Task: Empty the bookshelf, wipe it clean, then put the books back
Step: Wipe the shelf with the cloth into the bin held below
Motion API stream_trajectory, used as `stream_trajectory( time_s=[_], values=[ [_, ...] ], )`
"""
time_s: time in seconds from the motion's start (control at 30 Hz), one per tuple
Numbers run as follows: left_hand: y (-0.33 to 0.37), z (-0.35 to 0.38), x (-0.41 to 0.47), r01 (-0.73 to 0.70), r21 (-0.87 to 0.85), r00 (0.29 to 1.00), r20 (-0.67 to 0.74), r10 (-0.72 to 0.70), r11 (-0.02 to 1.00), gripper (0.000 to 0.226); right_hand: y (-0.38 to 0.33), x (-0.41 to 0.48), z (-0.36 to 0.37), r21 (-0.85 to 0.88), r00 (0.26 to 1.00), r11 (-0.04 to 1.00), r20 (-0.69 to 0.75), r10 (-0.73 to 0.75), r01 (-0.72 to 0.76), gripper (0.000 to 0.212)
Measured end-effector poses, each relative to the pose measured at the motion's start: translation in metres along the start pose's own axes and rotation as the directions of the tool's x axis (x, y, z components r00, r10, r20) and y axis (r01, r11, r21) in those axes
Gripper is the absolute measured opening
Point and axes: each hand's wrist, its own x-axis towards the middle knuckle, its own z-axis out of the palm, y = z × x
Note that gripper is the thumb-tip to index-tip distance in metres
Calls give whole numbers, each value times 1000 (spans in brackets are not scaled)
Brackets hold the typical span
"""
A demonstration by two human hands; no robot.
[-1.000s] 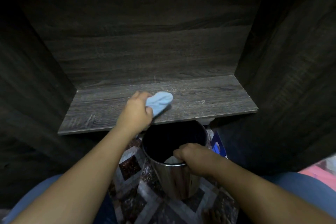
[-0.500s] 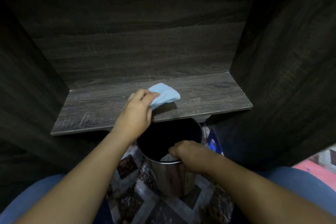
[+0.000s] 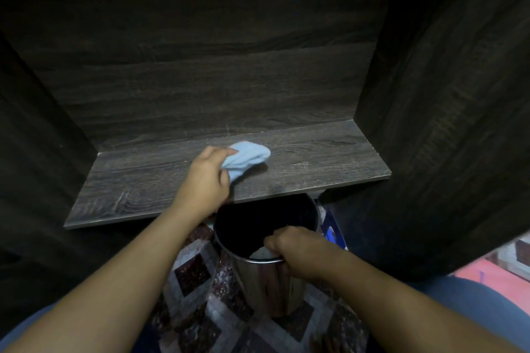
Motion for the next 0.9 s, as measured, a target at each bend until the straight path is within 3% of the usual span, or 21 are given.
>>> stream_trajectory(
  time_s=[0.1,0.27,0.37,0.47,0.57,0.7,0.9],
  values=[
    [-6,8,30,9,31,995,-101,-6,999,45,6,3,-1,-6,1000,1000,-6,6,-6,18],
    [-11,29,75,-73,154,989,-115,92,985,45,17,10,-4,35,1000,999,-9,15,-15,16],
    [-16,49,97,-226,296,972,9,234,928,40,23,15,-7,44,999,999,-6,33,-33,18],
    [-25,68,108,-366,482,931,186,315,796,42,29,16,-9,51,998,997,3,63,-63,24],
    [-29,80,112,-341,548,935,281,216,764,42,35,18,-6,51,996,995,13,88,-88,29],
    [-34,89,111,-187,430,930,367,18,883,51,39,20,-6,60,995,994,40,90,-93,30],
    [-33,80,113,-78,330,876,472,-93,941,64,36,20,-5,49,994,993,33,105,-106,31]
  ],
)
